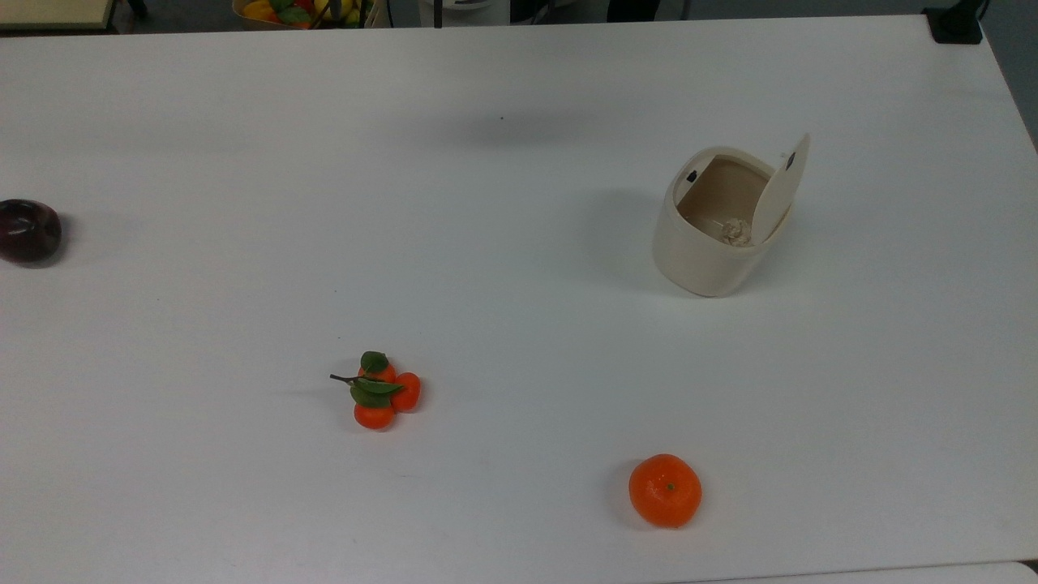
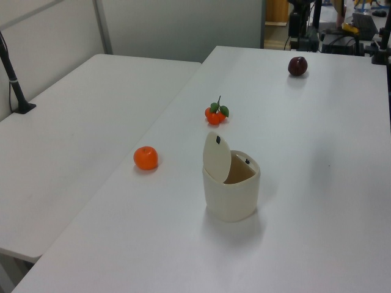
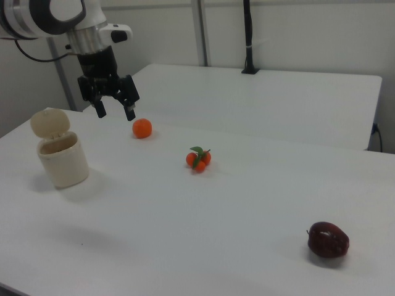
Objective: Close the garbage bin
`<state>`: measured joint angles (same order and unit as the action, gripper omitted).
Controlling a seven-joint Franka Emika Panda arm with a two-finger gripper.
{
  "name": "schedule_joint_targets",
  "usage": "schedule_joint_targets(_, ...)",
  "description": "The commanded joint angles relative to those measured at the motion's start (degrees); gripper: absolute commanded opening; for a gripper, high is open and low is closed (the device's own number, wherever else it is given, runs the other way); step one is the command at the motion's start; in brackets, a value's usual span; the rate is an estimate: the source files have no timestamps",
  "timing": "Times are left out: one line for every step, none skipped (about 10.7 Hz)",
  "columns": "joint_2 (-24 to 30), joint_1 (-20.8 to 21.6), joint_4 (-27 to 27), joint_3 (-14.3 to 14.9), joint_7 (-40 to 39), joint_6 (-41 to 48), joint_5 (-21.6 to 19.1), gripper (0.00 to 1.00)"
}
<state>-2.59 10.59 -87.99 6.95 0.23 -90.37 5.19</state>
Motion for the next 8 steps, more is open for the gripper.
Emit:
schedule_joint_targets(1.79,-0.31,-1.21,-0.19,0.74,1.77,-0.09,1.0)
schedule_joint_targets(1.8,-0.31,-1.13,-0.19,0.74,1.77,-0.09,1.0)
schedule_joint_targets(1.8,-0.31,-1.13,-0.19,0.74,1.77,-0.18,1.0)
schedule_joint_targets(1.8,-0.31,-1.13,-0.19,0.74,1.77,-0.18,1.0)
schedule_joint_targets(1.71,-0.31,-1.04,-0.19,0.74,1.68,-0.18,1.0)
schedule_joint_targets(1.71,-0.31,-1.04,-0.19,0.74,1.68,-0.18,1.0)
schedule_joint_targets(1.71,-0.31,-1.04,-0.19,0.74,1.68,-0.18,1.0)
schedule_joint_targets(1.71,-0.31,-1.04,-0.19,0.56,1.68,-0.18,0.98)
